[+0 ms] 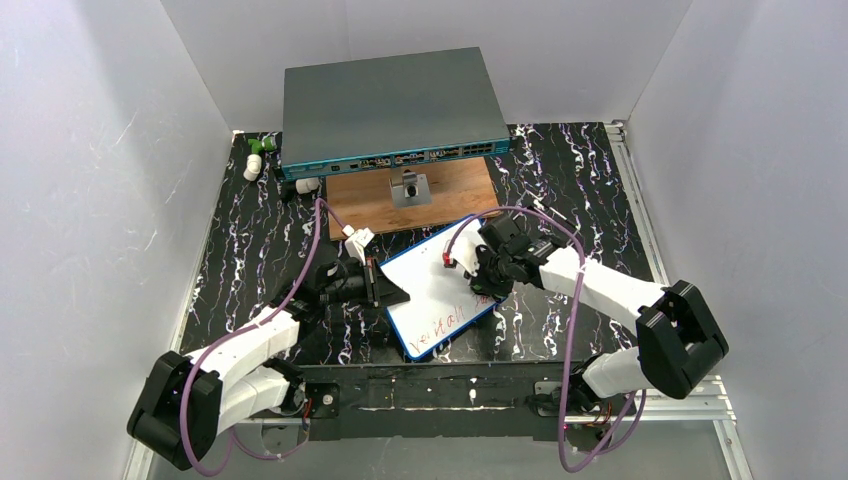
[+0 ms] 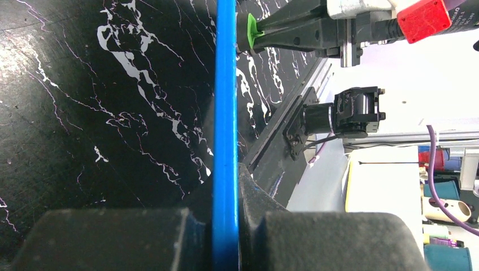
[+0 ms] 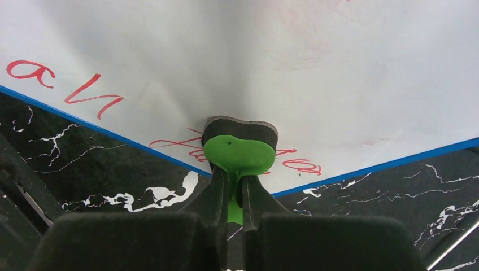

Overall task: Erase the whiteboard
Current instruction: Erase the whiteboard at the center of the board.

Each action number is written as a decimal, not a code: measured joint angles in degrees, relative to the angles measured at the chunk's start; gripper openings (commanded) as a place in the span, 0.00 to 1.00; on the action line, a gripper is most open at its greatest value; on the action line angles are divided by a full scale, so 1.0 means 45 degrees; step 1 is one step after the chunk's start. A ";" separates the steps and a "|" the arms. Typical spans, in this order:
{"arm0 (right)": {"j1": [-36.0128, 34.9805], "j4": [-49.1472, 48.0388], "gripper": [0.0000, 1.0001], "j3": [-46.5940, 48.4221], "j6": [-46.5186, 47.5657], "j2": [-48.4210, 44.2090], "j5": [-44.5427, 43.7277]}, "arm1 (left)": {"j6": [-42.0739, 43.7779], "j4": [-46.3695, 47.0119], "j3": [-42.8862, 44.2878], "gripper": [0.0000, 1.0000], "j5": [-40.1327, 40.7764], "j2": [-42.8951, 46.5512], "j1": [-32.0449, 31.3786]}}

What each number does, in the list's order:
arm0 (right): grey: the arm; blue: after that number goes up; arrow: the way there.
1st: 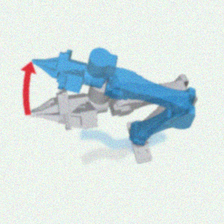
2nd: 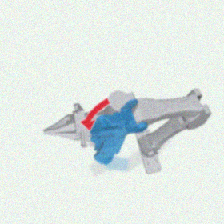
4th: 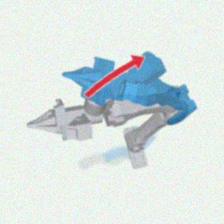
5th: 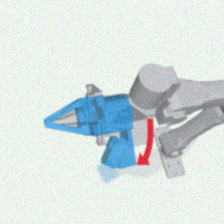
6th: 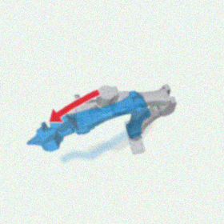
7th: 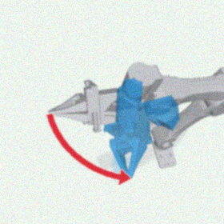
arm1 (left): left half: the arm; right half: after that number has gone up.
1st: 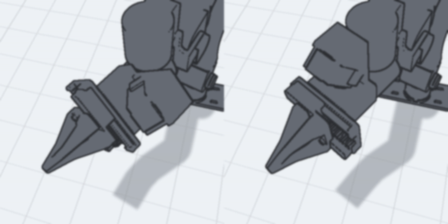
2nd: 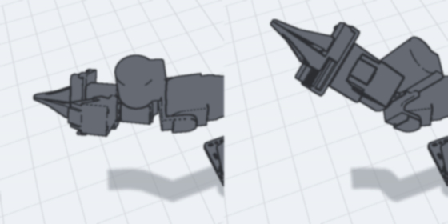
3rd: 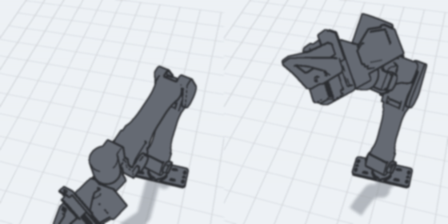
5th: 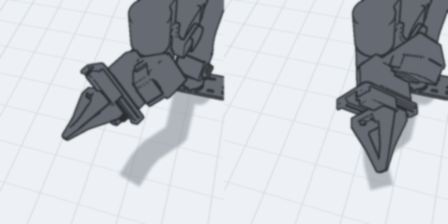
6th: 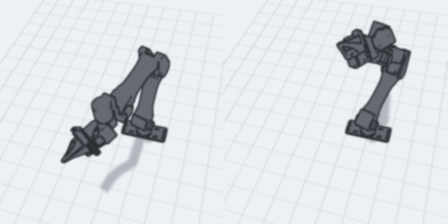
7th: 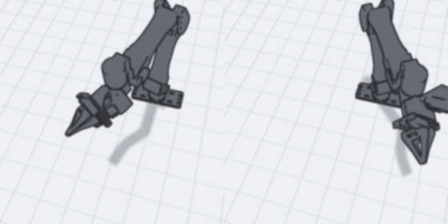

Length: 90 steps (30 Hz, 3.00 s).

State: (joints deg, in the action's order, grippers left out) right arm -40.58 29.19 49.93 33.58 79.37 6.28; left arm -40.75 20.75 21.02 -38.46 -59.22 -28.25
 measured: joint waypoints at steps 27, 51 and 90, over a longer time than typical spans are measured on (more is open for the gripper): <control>0.0816 0.0257 0.01 0.0010 -0.0087 0.0185 0.0121 | 0.0107 -0.0019 -0.0005 0.00 0.0029 0.0039 0.0010; 0.2186 -0.0044 0.01 -0.0126 0.0194 -0.0180 0.1020 | 0.0685 -0.0374 -0.0005 0.00 -0.0034 0.0559 -0.0019; 0.2895 -0.0296 0.01 -0.0238 -0.0131 0.0228 0.0073 | 0.0777 -0.0423 -0.0005 0.00 0.0092 0.0602 -0.0019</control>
State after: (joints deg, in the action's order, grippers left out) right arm -27.55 27.86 48.86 32.99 80.40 6.61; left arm -37.26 18.85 20.99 -38.04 -56.51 -28.34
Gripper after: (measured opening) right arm 0.076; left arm 0.032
